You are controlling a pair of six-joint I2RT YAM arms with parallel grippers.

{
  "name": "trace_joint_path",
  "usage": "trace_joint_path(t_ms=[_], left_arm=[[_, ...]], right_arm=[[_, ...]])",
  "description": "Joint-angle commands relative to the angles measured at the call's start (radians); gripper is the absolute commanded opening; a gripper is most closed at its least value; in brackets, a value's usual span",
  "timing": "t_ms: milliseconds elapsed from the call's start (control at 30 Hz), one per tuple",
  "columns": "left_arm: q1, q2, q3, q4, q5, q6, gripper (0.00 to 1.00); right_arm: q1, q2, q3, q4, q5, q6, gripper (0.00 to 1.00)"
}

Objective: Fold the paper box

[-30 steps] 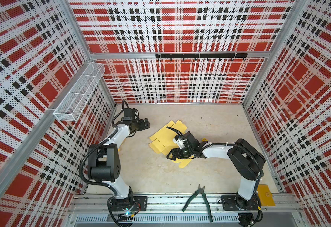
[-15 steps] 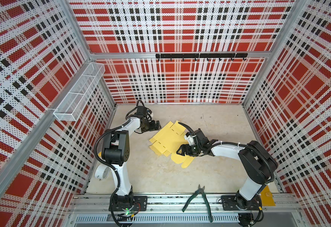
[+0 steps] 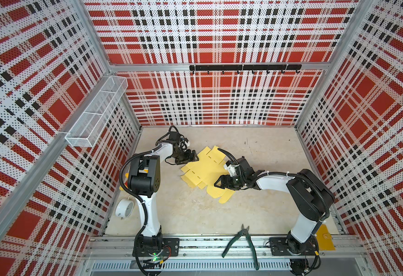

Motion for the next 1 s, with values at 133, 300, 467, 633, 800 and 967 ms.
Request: trace_joint_path(t_ms=[133, 300, 467, 633, 800, 967], left_arm=[[-0.01, -0.015, 0.004, -0.003, 0.075, -0.009, 0.72], [-0.015, -0.053, -0.029, 0.006, 0.068, -0.006, 0.61], [-0.01, -0.06, -0.068, 0.038, 0.093, -0.028, 0.55], [-0.003, -0.091, -0.1, 0.063, 0.096, -0.036, 0.51], [-0.008, -0.105, -0.11, 0.047, 0.022, 0.008, 0.49], [-0.009, -0.13, -0.132, 0.059, -0.009, 0.029, 0.41]], right_arm=[[-0.017, -0.003, 0.001, -0.067, -0.022, -0.072, 0.86], [-0.027, -0.007, 0.008, -0.073, -0.043, -0.079, 0.86], [-0.026, 0.003, 0.01, -0.038, -0.06, -0.073, 0.85], [-0.027, 0.018, 0.03, -0.035, -0.073, -0.072, 0.85], [-0.027, 0.021, 0.06, -0.06, -0.075, -0.075, 0.85], [-0.028, 0.001, 0.074, -0.078, -0.058, -0.094, 0.84]])
